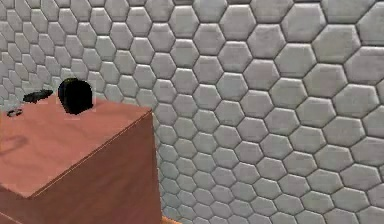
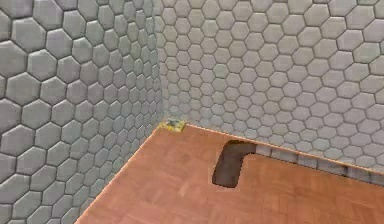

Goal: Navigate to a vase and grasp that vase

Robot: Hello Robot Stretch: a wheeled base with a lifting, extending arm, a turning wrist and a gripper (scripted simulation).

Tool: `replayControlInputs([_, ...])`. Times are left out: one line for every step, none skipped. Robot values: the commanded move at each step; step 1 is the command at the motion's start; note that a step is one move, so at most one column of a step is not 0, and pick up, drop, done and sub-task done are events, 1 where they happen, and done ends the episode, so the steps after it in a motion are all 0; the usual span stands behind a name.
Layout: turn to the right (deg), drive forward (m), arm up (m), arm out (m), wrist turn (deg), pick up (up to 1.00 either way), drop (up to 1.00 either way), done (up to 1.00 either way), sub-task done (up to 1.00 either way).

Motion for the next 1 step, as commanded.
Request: replayControlInputs([0.0,0.45,0.00,0.00,0.0,0.00,0.00,0.00,0.00])
